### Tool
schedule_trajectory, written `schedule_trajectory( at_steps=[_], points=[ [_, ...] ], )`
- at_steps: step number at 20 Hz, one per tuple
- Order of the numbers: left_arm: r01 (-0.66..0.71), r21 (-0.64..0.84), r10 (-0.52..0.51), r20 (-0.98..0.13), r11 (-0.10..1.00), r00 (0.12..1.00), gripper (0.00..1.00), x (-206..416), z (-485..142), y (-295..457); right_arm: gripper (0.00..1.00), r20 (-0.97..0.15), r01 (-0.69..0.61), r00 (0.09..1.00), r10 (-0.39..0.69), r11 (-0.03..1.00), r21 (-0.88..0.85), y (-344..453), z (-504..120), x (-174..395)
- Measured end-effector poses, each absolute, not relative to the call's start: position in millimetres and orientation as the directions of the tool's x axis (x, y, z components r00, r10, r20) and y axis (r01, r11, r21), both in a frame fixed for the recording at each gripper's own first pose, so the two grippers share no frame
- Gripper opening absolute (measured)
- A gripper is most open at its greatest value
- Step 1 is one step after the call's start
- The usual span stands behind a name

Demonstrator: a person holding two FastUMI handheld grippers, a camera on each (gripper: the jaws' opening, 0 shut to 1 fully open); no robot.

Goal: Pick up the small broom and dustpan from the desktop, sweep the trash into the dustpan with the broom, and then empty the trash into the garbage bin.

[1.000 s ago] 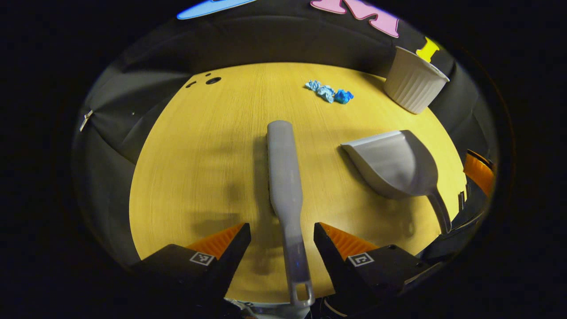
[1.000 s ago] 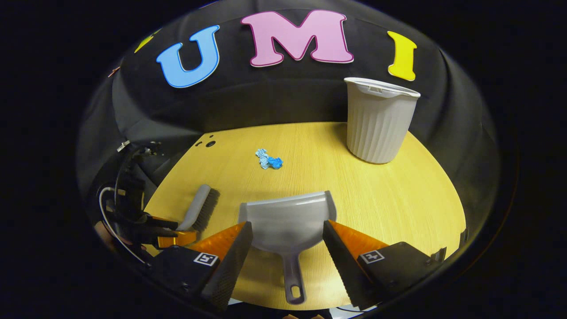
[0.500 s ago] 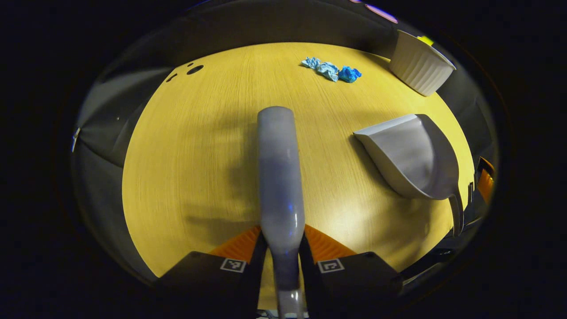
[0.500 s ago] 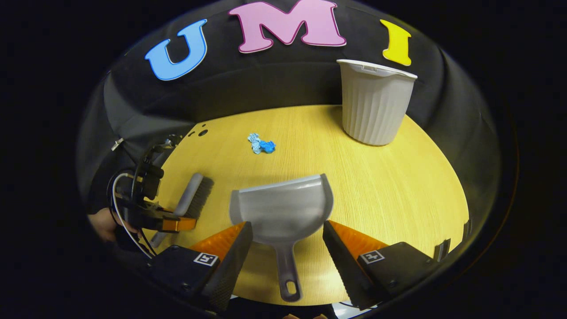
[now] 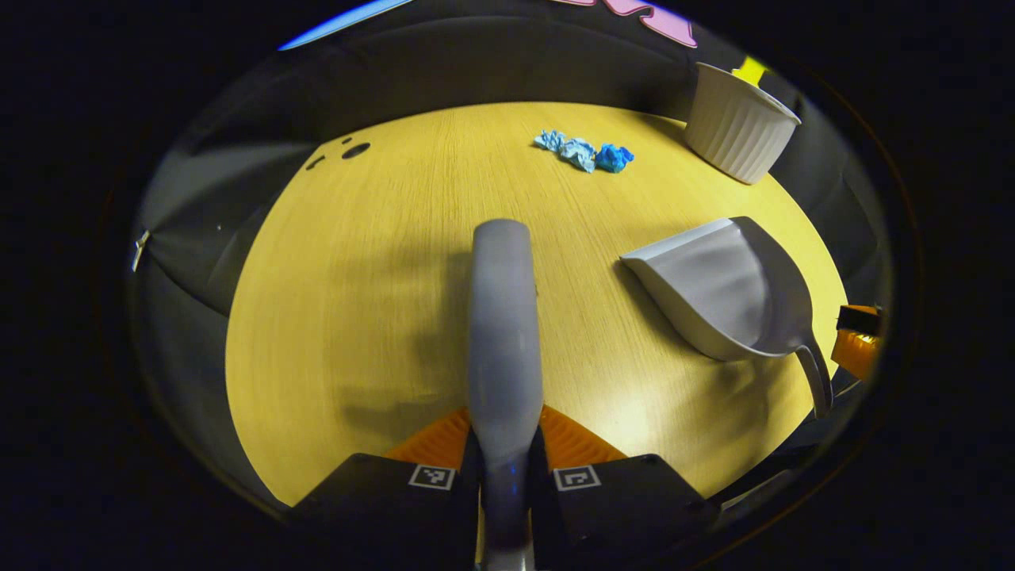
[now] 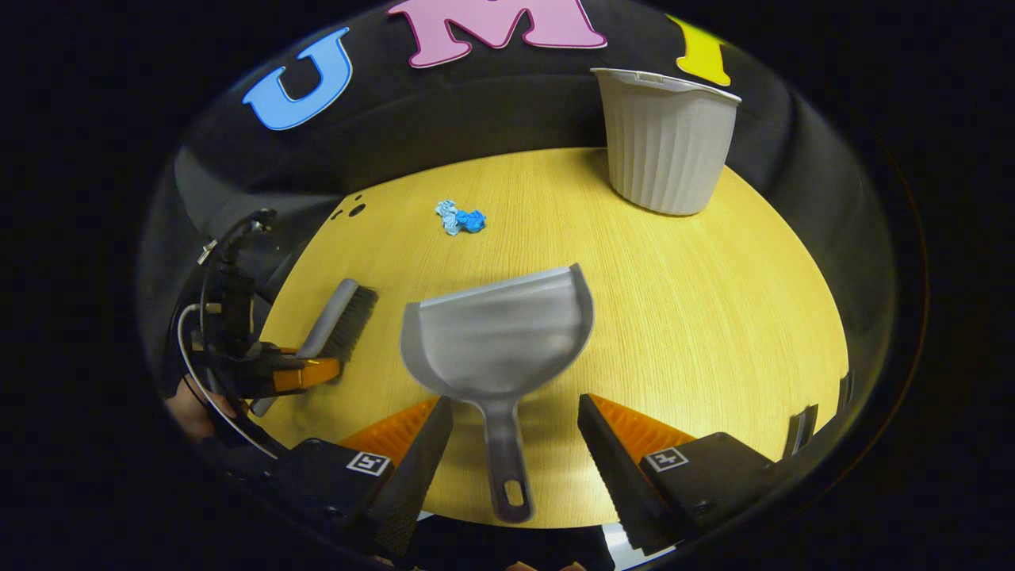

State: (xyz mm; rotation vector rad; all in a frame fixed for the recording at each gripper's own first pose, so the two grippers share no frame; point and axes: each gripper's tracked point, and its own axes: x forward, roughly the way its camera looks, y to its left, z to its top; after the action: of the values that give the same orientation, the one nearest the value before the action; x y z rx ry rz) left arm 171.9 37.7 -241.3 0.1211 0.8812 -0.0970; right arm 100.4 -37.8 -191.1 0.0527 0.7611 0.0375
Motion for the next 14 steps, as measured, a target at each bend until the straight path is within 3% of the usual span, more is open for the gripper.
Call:
schedule_trajectory(
  at_steps=[4,10,14],
  points=[
    [0.150,0.081,-0.043,-0.731,0.985,0.681,0.27,161.4,-220.6,37.1,0.99,-0.713,-0.017,0.697,0.069,0.997,0.080,-34.0,-201.1,95.2],
    [0.124,-0.013,-0.100,-0.677,0.992,0.729,0.32,138.3,-193.7,31.4,1.00,-0.760,-0.019,0.645,0.074,0.997,0.081,-30.5,-223.2,90.2],
    [0.087,-0.067,-0.109,-0.653,0.994,0.749,0.29,125.2,-179.3,37.1,0.99,-0.788,-0.001,0.614,0.050,0.998,0.063,-33.3,-241.7,96.5]
  ],
)
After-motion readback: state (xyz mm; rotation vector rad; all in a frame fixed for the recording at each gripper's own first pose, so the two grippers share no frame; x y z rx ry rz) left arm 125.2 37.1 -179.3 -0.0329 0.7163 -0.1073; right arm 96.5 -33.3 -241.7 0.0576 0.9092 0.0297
